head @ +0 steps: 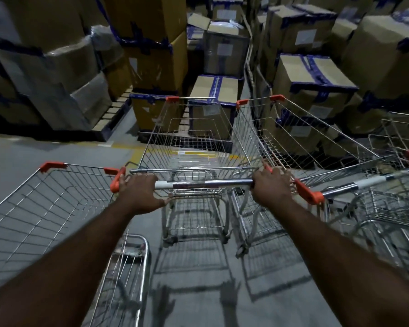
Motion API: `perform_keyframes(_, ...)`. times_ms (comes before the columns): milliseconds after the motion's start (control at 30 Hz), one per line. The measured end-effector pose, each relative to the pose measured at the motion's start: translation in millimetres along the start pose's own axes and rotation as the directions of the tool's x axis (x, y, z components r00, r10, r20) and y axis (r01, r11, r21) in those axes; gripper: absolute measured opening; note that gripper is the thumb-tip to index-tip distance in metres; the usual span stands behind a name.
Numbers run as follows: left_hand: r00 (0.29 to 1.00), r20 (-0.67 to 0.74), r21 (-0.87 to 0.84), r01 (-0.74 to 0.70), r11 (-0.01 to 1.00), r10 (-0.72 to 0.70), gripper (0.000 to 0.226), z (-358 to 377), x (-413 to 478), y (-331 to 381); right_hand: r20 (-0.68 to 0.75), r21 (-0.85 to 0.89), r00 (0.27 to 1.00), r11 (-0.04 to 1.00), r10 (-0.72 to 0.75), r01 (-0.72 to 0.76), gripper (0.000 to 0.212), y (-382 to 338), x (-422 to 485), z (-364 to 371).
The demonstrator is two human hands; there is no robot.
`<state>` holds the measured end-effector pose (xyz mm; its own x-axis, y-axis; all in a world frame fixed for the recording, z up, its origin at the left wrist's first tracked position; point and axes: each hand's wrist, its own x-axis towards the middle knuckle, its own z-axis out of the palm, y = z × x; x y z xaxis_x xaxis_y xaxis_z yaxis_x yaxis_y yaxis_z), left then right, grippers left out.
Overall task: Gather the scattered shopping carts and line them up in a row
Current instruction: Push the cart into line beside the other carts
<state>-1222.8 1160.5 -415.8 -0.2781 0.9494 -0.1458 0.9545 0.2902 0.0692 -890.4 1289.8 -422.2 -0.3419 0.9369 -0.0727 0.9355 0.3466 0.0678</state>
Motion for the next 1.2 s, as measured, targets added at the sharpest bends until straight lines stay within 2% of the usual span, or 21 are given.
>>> perform_keyframes(133, 0.997, 0.077, 0.032, 0.027, 0.999, -0.029, 0.074, -8.6, -23.1, -4.1, 0.007, -0.043, 1.000, 0.999, 0.027, -0.026, 0.030, -6.3, -19.6, 3.4)
perform_keyframes(300, 0.993, 0.120, 0.046, -0.027, 0.999, 0.021, 0.063, -16.2, -47.4, -10.2, 0.005, -0.079, 1.000, 0.997, 0.022, -0.021, 0.030, -10.3, -46.0, -0.1)
perform_keyframes(467, 0.993, 0.102, 0.049, -0.063, 0.997, 0.057, 0.062, -9.2, -75.1, -35.9, -0.017, -0.036, 1.000, 0.999, 0.004, -0.005, 0.031, -11.9, -76.1, 4.9)
perform_keyframes(600, 0.994, 0.048, 0.032, -0.100, 0.995, 0.098, 0.045, -3.2, -101.2, -40.1, -0.051, -0.081, 0.999, 0.997, -0.010, 0.006, 0.031, -12.3, -104.2, 11.4)
perform_keyframes(700, 0.986, 0.077, 0.040, -0.152, 0.988, 0.149, 0.038, -2.8, -117.7, -45.5, -0.070, -0.080, 0.997, 0.997, -0.016, 0.010, 0.038, -10.9, -123.4, 17.4)
perform_keyframes(867, 0.974, 0.041, 0.089, -0.226, 0.970, 0.223, 0.045, 6.6, -148.2, -65.1, -0.065, -0.090, 0.998, 0.996, 0.011, -0.016, 0.039, -15.2, -158.4, 25.5)
perform_keyframes(967, 0.978, 0.045, 0.088, -0.206, 0.975, 0.203, 0.044, 14.2, -171.0, -68.1, -0.065, -0.104, 0.998, 0.994, 0.003, -0.010, 0.039, -12.5, -182.1, 29.4)
perform_keyframes(1100, 0.989, 0.020, 0.072, -0.150, 0.986, 0.149, 0.039, 23.2, -204.8, -62.4, -0.131, -0.101, 0.989, 0.994, -0.062, 0.049, 0.032, -4.8, -215.3, 33.7)
perform_keyframes(1200, 0.996, 0.048, 0.061, -0.073, 0.995, 0.070, 0.042, 24.9, -229.1, -57.3, -0.140, -0.027, 0.987, 0.997, -0.073, 0.070, 0.030, -1.8, -240.4, 36.2)
